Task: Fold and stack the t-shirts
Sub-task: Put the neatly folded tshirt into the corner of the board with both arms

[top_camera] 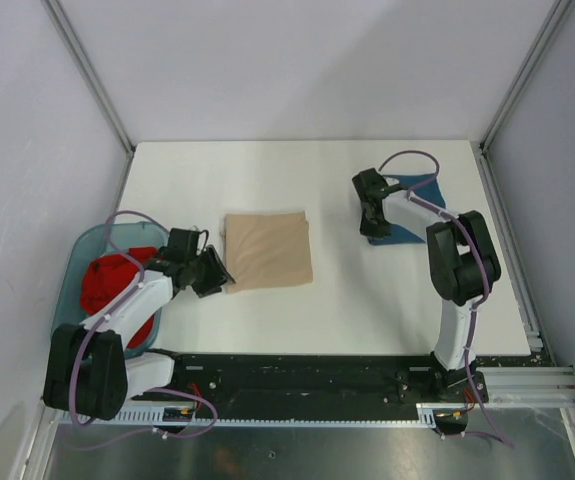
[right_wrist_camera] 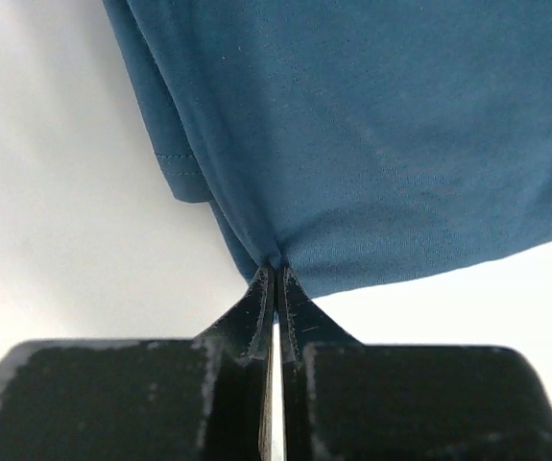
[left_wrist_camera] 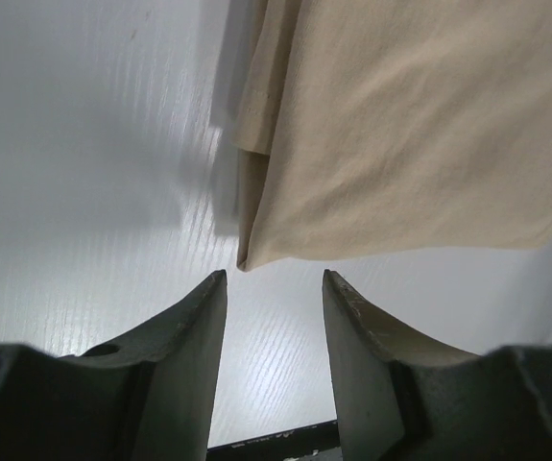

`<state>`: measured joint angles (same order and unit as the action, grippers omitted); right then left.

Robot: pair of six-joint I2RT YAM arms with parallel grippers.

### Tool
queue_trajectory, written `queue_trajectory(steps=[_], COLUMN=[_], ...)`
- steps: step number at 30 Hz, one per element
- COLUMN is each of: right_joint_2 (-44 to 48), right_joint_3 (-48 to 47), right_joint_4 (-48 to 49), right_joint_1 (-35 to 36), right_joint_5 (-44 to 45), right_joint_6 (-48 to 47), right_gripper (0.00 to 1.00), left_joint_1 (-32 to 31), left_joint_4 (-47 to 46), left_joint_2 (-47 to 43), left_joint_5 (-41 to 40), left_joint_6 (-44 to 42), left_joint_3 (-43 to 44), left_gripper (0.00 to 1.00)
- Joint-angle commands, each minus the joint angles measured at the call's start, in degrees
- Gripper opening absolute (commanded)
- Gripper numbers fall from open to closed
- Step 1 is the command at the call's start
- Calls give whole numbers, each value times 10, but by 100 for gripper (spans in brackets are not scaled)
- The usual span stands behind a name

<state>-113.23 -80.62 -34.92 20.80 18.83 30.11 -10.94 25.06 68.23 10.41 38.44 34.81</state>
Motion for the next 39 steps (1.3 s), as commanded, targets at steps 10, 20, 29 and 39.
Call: queue_trajectory(steps=[10,20,29,39], right_joint_2=[111,200,58,-85], right_joint_3=[114,114,14,-118], right_joint_4=[-23,145,242,190], right_joint_1=[103,82,46,60], right_joint_5=[-70,-181,-326,-346], right_joint_6=[101,11,-7,-18], right_gripper=[9,50,53,59], left_joint_1=[6,6,6,7], left_joint_4=[9,15,25,27], left_joint_2=[-46,-39,-13,6], left_joint_5=[-11,-17,-24,-21], left_joint_6=[-1,-11,-17,-25], left_joint_3=[-23,1,37,44], left_gripper=[50,51,52,52])
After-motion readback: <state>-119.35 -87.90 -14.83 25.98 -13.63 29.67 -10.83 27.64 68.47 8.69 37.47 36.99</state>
